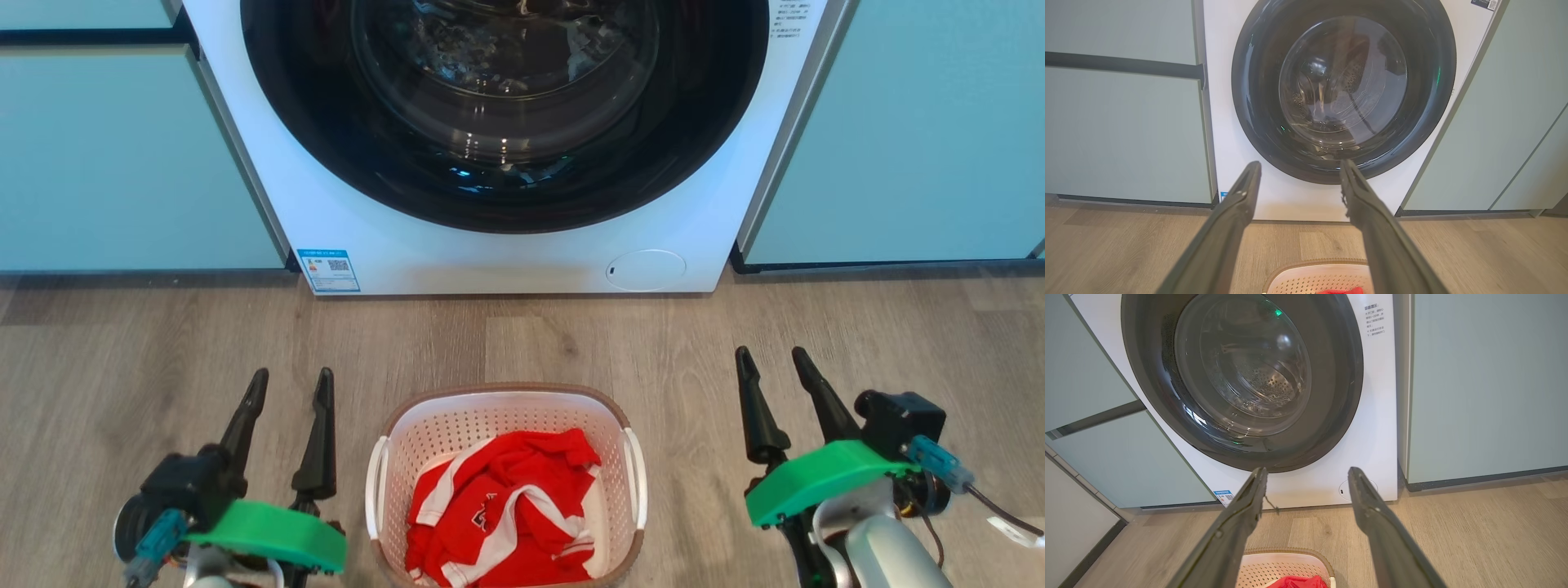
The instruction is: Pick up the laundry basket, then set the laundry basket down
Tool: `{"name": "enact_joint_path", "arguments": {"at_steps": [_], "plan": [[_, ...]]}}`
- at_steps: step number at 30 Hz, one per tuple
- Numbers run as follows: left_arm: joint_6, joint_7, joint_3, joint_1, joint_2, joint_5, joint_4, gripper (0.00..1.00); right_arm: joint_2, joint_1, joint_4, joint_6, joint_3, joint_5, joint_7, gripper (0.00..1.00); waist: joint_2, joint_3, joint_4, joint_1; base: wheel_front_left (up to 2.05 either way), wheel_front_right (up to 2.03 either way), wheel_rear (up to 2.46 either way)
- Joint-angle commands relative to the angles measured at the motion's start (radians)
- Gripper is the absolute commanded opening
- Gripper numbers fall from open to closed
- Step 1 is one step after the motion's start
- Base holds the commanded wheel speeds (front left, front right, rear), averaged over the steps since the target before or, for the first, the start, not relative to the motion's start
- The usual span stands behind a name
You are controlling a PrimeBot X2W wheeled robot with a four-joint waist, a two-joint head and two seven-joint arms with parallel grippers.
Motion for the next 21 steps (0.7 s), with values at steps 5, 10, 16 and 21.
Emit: {"name": "enact_joint_path", "arguments": {"at_steps": [5,10,16,21], "plan": [[0.004,-0.008,0.035,-0.024,-0.005,-0.017,-0.045,1.0,0.006,-0.024,-0.041,-0.003,0.03,-0.012,-0.012,1.0,-0.0001,0.002,0.001,0.0001,0.0,0.0,0.0],[0.008,-0.008,0.034,-0.023,-0.005,-0.026,-0.046,1.0,0.006,-0.022,-0.04,-0.003,0.031,-0.012,-0.012,1.0,-0.0001,0.002,0.002,0.0001,0.0,0.0,0.0],[0.01,-0.008,0.033,-0.021,-0.005,-0.031,-0.043,1.0,0.006,-0.023,-0.042,-0.003,0.031,-0.01,-0.012,1.0,-0.0001,0.002,0.002,0.0001,0.0,0.0,0.0],[0.011,-0.008,0.032,-0.021,-0.005,-0.034,-0.038,1.0,0.006,-0.024,-0.043,-0.003,0.029,-0.009,-0.012,1.0,-0.0001,0.002,0.0,0.0001,0.0,0.0,0.0]]}}
